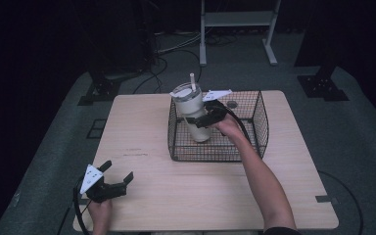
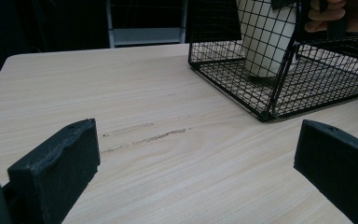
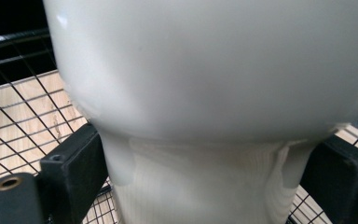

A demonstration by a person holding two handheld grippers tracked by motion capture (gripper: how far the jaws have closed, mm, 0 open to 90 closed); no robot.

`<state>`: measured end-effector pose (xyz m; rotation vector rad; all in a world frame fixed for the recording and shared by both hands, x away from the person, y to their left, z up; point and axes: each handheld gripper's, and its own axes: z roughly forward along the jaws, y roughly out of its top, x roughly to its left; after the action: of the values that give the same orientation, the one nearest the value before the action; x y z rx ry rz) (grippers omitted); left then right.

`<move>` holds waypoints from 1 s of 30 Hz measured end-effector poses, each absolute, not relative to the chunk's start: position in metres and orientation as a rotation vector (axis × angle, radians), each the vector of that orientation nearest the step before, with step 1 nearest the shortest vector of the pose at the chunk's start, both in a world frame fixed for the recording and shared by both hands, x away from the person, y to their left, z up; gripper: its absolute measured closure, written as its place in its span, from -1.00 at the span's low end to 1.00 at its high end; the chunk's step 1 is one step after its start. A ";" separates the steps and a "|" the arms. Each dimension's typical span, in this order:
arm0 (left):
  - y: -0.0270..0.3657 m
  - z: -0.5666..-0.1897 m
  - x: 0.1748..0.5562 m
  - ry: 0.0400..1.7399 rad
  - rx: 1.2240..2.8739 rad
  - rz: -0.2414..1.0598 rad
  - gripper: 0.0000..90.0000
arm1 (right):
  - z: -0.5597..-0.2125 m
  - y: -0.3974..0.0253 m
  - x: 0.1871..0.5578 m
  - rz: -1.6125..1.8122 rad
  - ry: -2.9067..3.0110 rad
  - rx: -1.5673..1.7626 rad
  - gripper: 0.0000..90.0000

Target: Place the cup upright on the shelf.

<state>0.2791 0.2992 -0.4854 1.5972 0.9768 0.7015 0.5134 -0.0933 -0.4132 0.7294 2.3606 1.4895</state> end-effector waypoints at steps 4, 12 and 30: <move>0.300 -0.485 0.279 0.980 1.589 0.698 -1.00 | -0.416 -0.093 0.514 1.483 2.364 0.728 -0.80; 0.300 -0.485 0.279 0.978 1.589 0.697 -1.00 | -0.417 -0.094 0.512 1.477 2.369 0.708 -0.80; 0.299 -0.485 0.279 0.974 1.596 0.699 -1.00 | -0.419 -0.103 0.506 1.458 2.367 0.657 -0.81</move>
<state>0.2788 0.2990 -0.4854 1.5957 0.9737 0.6988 0.5060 -0.1025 -0.4188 0.6566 2.3670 1.4579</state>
